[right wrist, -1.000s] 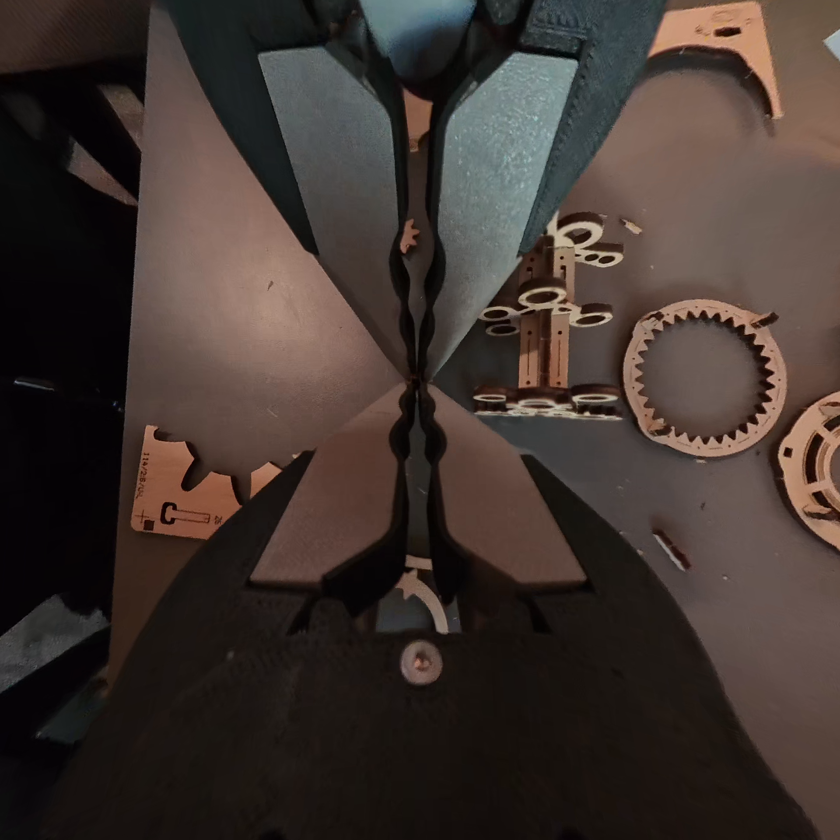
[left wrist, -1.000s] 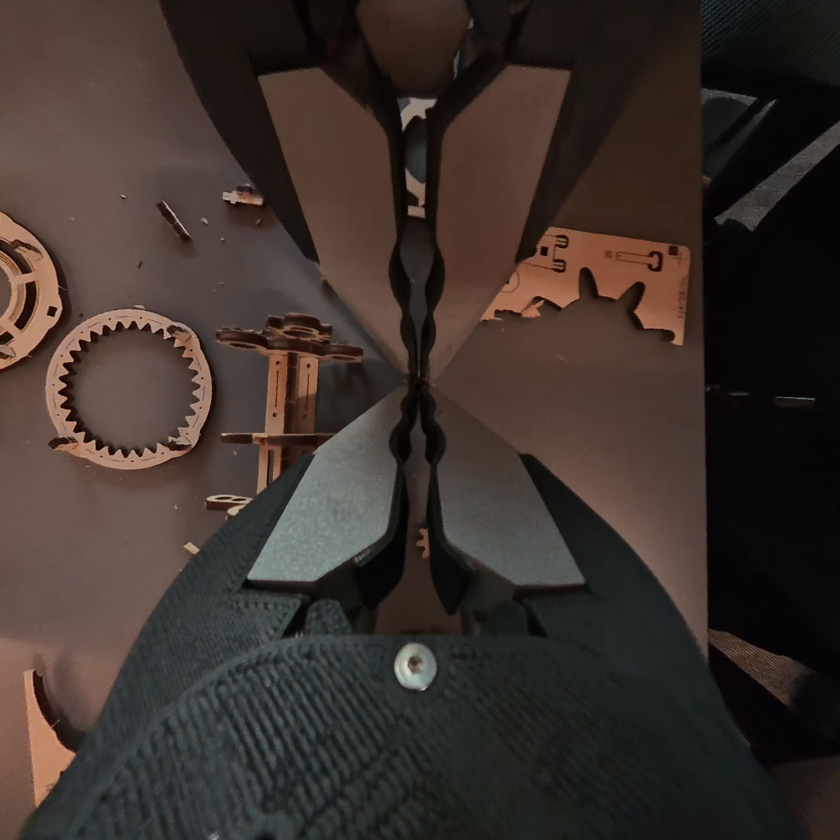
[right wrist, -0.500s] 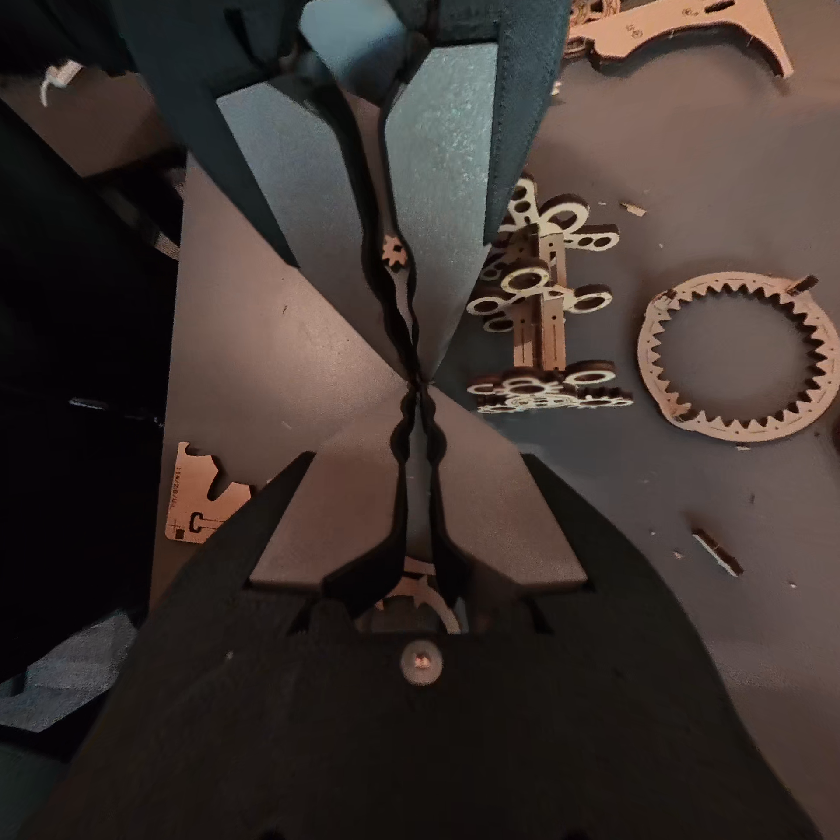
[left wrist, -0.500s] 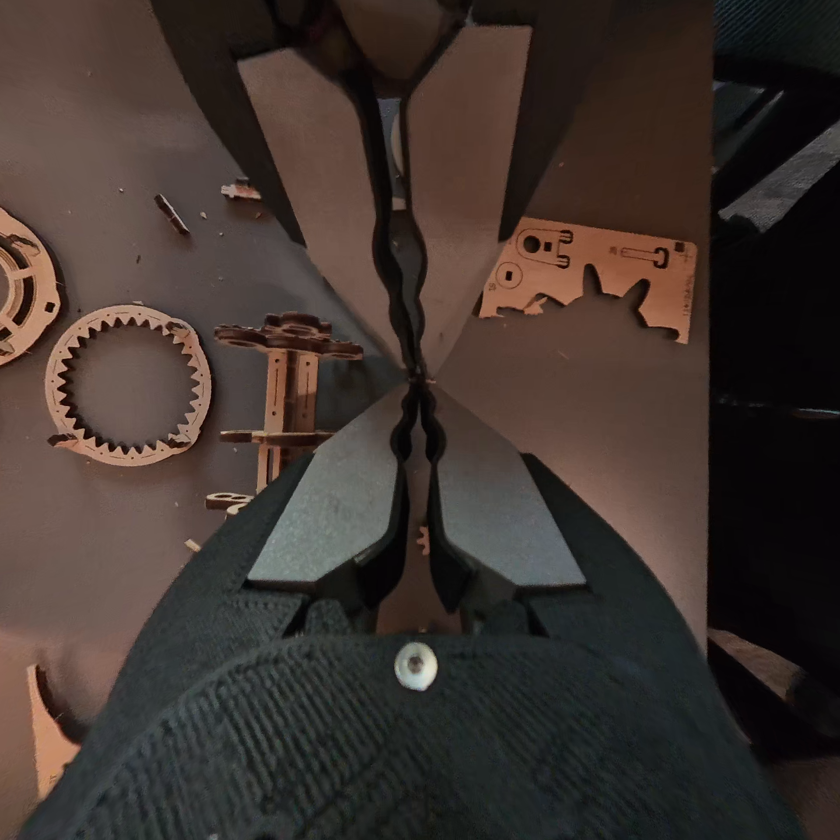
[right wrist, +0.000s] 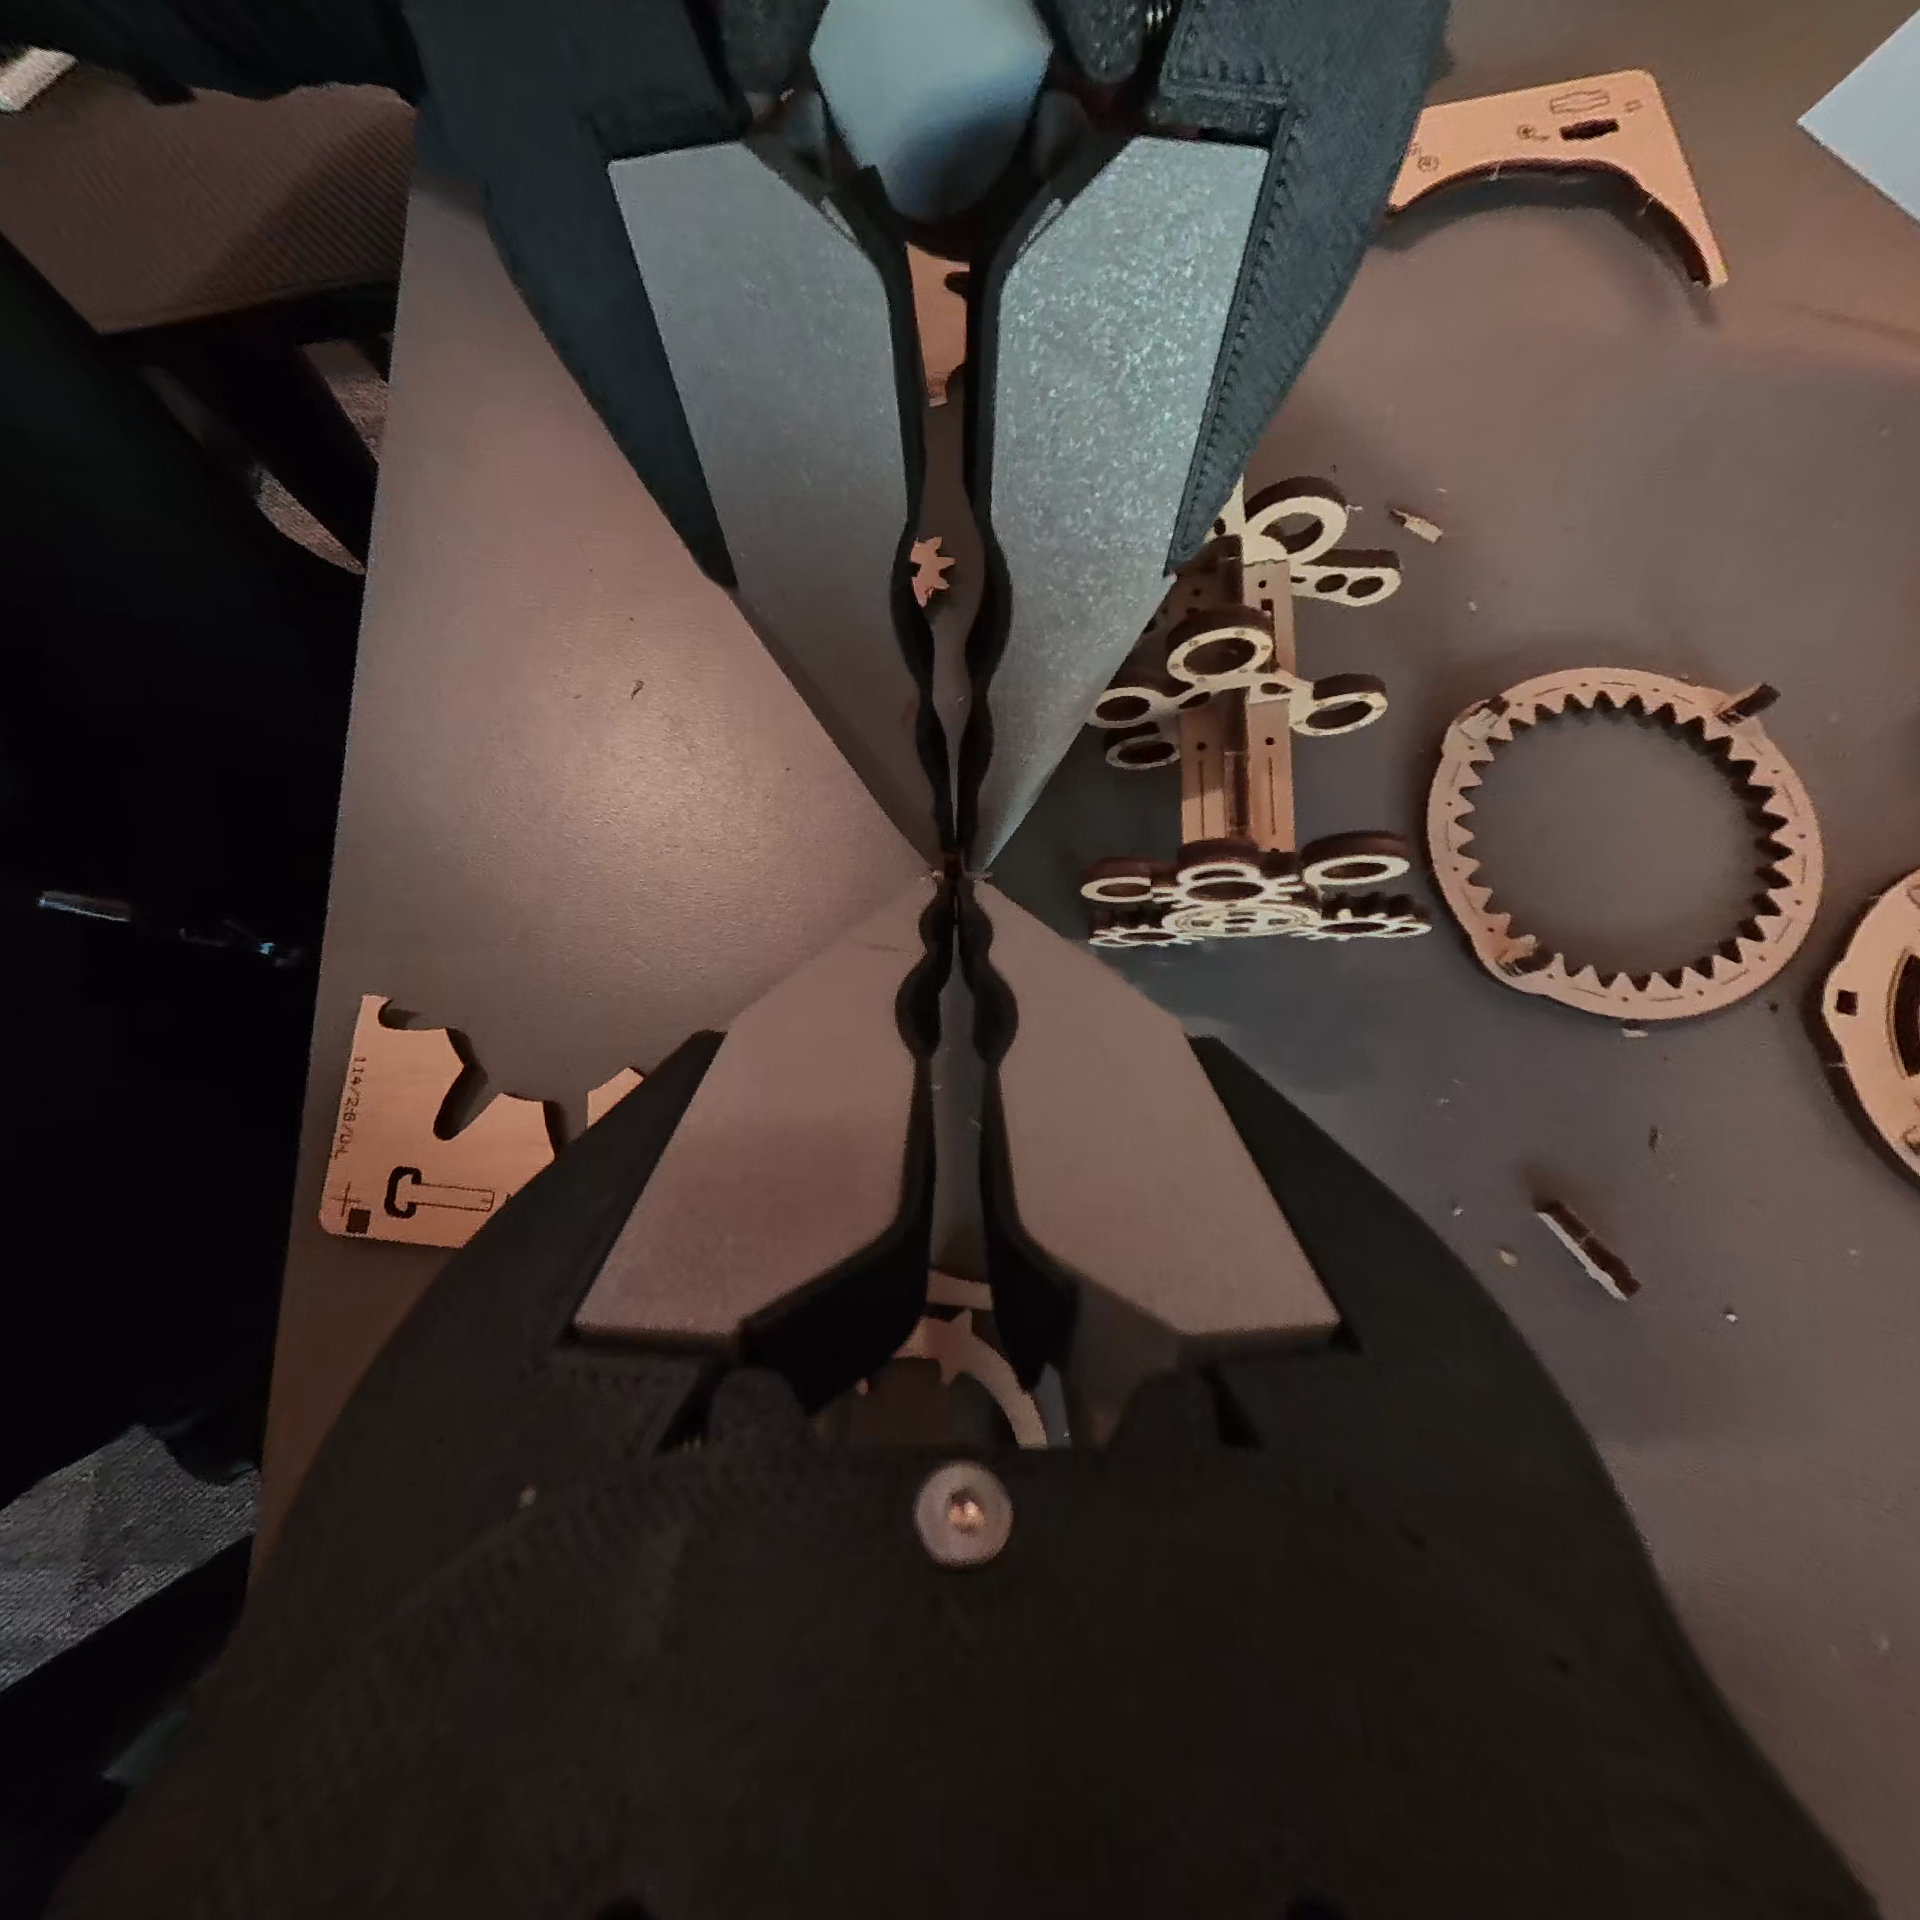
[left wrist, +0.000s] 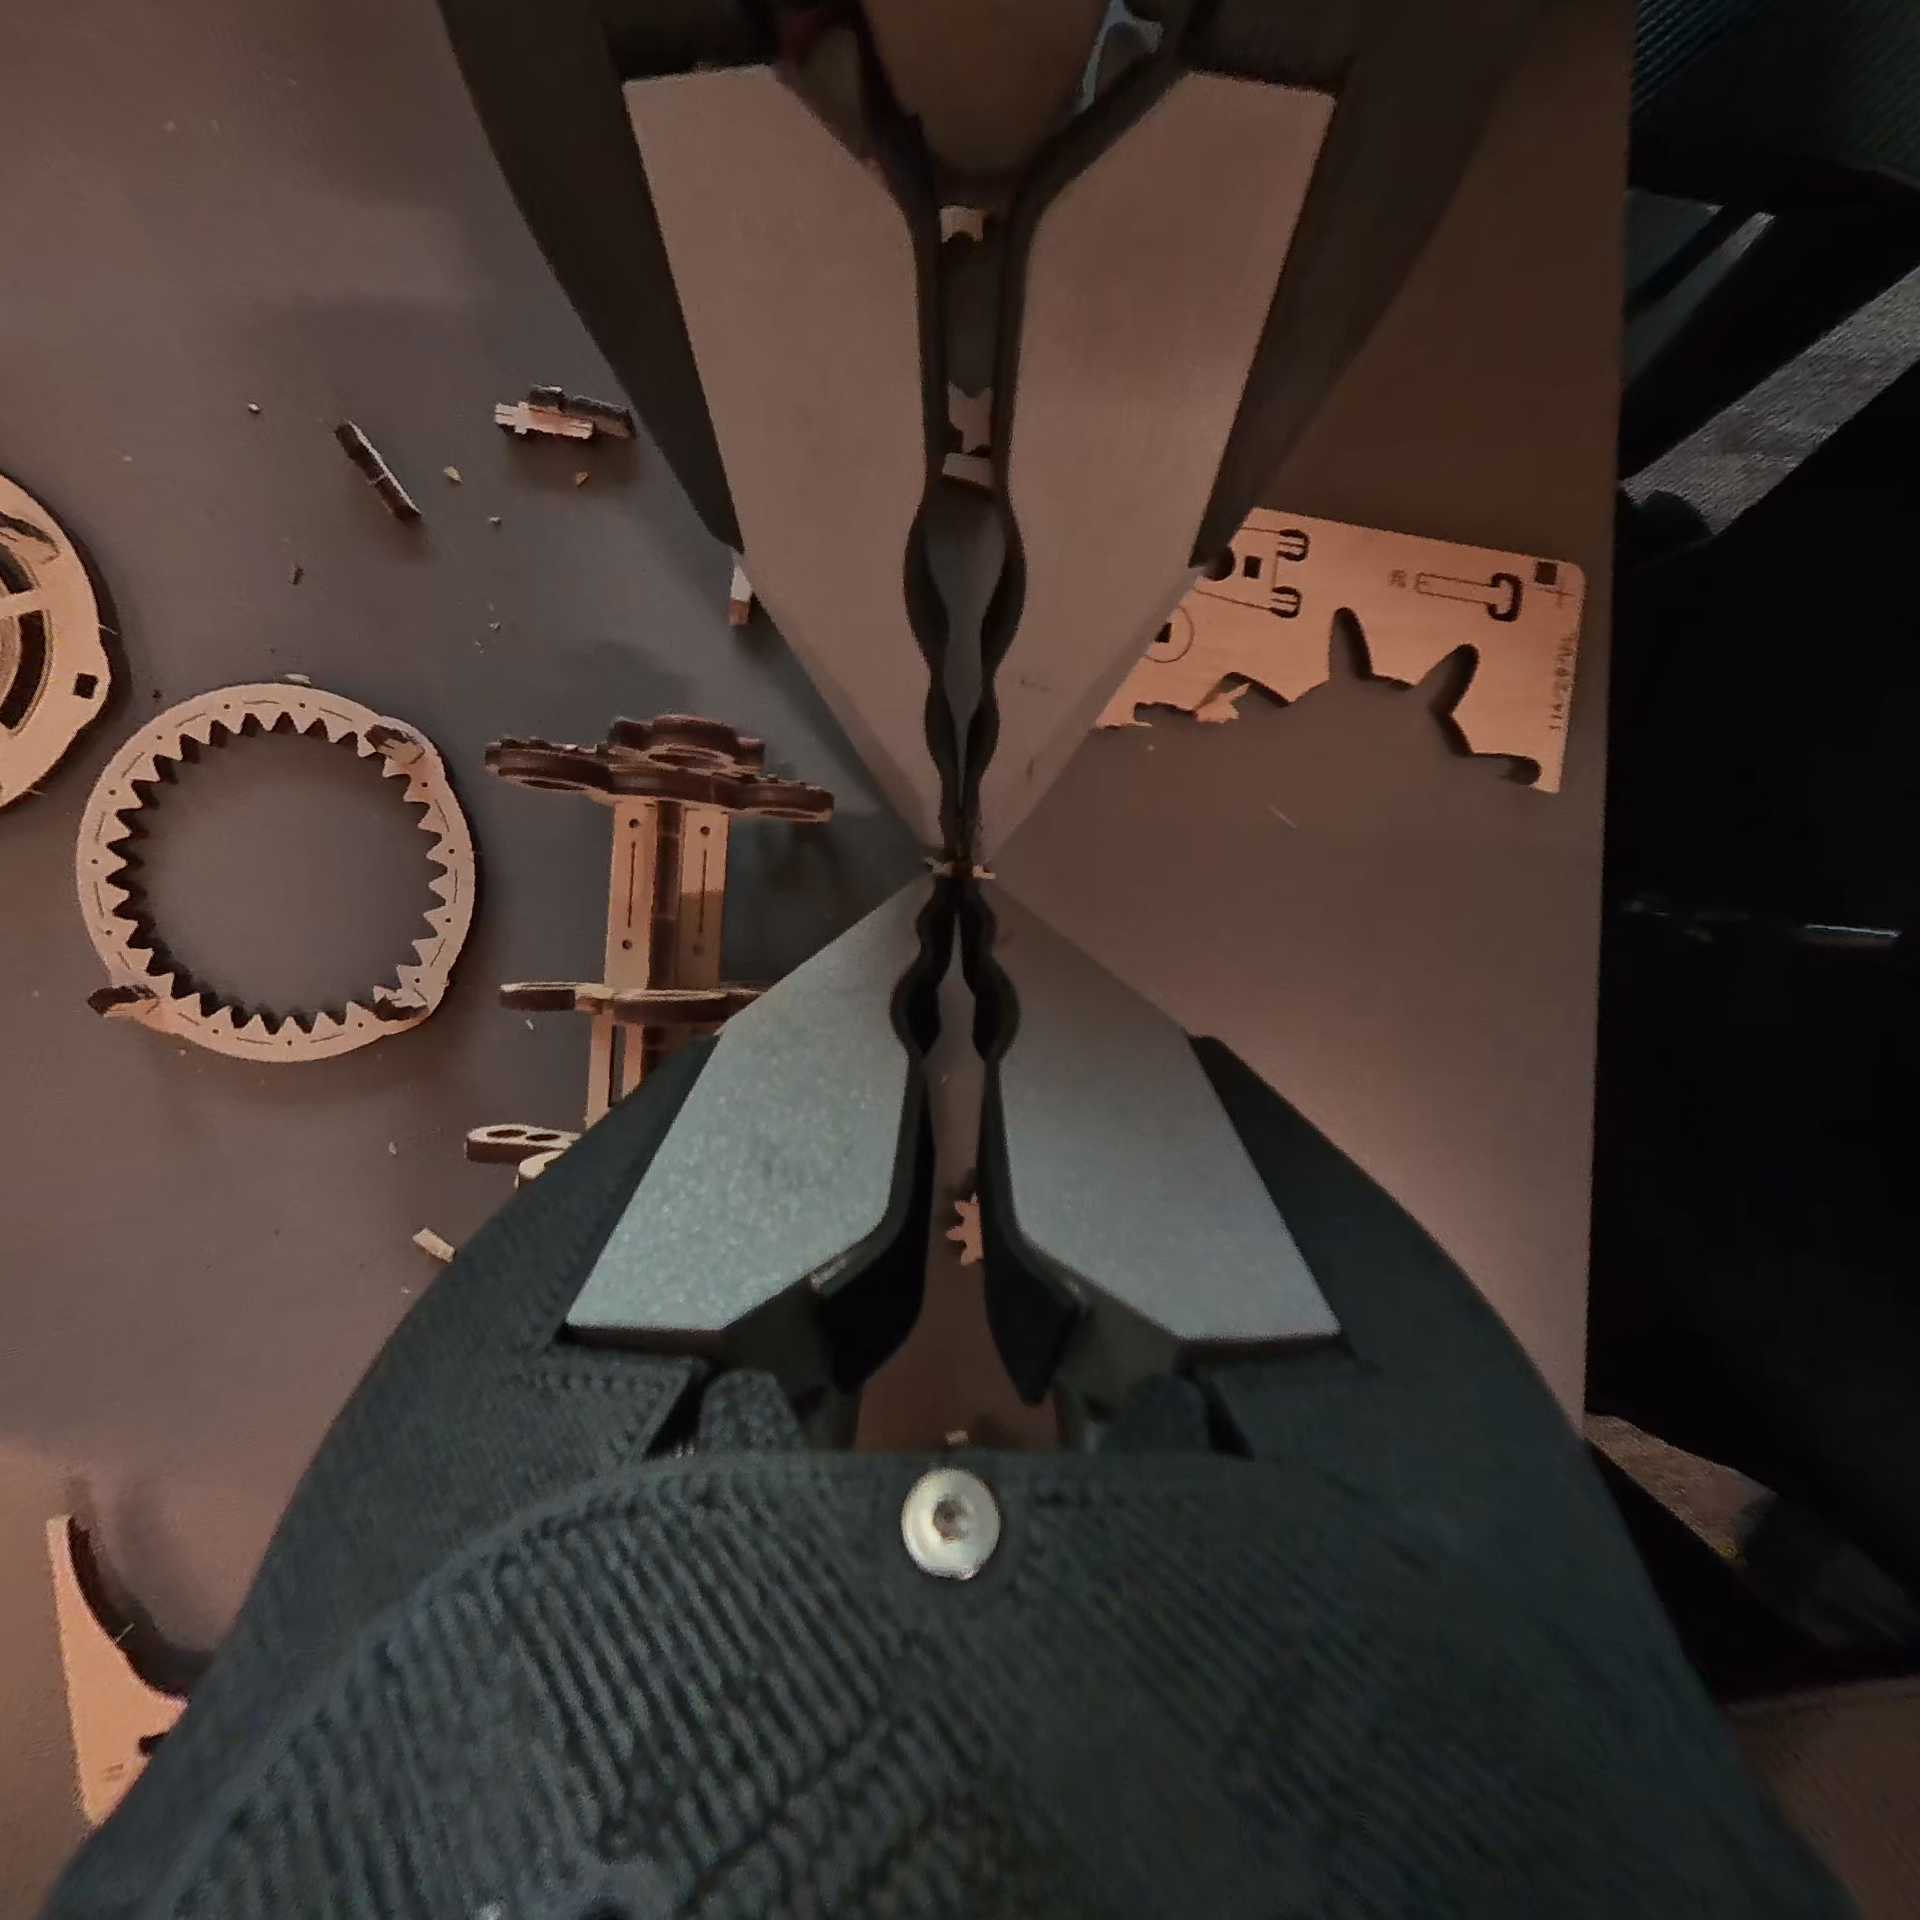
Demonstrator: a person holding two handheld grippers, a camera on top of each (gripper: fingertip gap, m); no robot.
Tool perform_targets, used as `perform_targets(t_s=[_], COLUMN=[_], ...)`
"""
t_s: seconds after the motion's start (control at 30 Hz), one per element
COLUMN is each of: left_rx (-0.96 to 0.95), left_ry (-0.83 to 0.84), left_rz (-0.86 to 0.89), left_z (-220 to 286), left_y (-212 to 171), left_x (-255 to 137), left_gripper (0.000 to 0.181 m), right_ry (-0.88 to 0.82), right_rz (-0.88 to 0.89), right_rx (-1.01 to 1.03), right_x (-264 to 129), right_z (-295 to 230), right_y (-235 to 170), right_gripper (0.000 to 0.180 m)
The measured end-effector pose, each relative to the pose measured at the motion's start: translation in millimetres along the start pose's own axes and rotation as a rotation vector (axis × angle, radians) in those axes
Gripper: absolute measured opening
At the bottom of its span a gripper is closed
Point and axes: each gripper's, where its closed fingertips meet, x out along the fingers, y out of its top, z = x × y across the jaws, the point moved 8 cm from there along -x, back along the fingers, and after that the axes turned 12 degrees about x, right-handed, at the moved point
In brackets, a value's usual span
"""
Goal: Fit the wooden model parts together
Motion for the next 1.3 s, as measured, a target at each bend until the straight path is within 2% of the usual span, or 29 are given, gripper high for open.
perform_targets(t_s=[0.43,0.77,1.3], left_rx=[-0.002,-0.005,-0.026], left_ry=[0.028,0.036,0.022], left_rz=[0.066,0.067,0.101], left_z=[2.2,0.2,4.2], left_y=[-7.0,-8.0,-9.4], left_x=[-4.7,-5.0,-5.6], left_gripper=[0.0,0.003,0.001], right_ry=[-0.048,-0.037,-0.019], right_rz=[-0.064,0.021,0.0], right_rx=[0.006,-0.014,-0.038], right_x=[3.7,-6.1,-0.9], right_z=[3.0,-0.5,-1.0], right_y=[1.0,5.2,4.5], right_gripper=[0.0,0.0,0.002])
